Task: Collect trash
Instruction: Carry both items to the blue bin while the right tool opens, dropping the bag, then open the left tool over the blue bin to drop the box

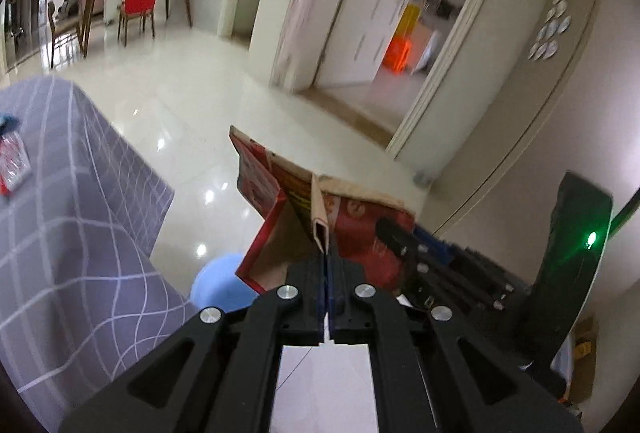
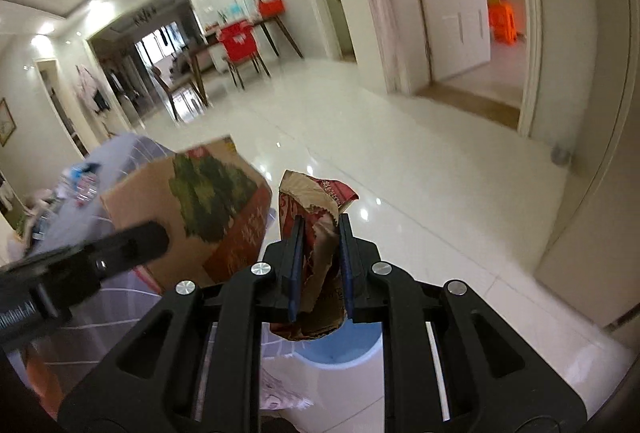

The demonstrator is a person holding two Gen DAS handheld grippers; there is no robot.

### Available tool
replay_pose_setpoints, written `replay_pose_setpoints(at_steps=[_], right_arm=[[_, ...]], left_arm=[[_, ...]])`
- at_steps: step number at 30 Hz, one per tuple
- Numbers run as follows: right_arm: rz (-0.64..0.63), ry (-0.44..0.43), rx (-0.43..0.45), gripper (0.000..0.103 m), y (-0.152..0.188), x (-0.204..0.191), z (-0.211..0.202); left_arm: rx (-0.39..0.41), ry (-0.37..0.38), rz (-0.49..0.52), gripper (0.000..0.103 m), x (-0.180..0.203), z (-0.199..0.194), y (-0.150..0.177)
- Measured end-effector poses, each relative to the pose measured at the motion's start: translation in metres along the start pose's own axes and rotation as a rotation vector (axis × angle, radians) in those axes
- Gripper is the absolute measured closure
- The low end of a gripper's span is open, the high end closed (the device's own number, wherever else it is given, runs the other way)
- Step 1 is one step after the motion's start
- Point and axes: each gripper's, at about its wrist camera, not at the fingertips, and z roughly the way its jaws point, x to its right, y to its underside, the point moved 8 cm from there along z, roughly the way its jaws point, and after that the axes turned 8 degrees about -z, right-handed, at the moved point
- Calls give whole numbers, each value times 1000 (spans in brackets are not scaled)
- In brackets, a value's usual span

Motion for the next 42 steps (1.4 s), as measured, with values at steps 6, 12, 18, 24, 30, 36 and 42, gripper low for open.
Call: replay_pose_setpoints(at_steps=[6, 12, 18, 24, 30, 36, 42], right_arm=[[5, -4, -99, 40, 24, -5, 74], [73, -13, -124, 40, 41, 2, 77], [80, 14, -60, 38, 32, 10, 44], [101, 4, -17, 37, 31, 15, 20], [136, -4, 37, 36, 22, 20, 1], [168, -4, 74, 35, 13, 29, -14], [171, -13, 88, 35, 8, 28, -30]], left_arm=[[-58, -77, 0, 102, -31, 38, 2], [-98, -113, 13, 102, -43, 57, 10], [-127, -115, 16, 102, -36, 69, 13], [-135, -109, 39, 102, -28, 75, 14], [-123, -113, 58, 101, -21, 75, 8], [-89, -259, 43, 31, -31, 71, -3], [-83, -259, 1, 31, -32, 54, -2]])
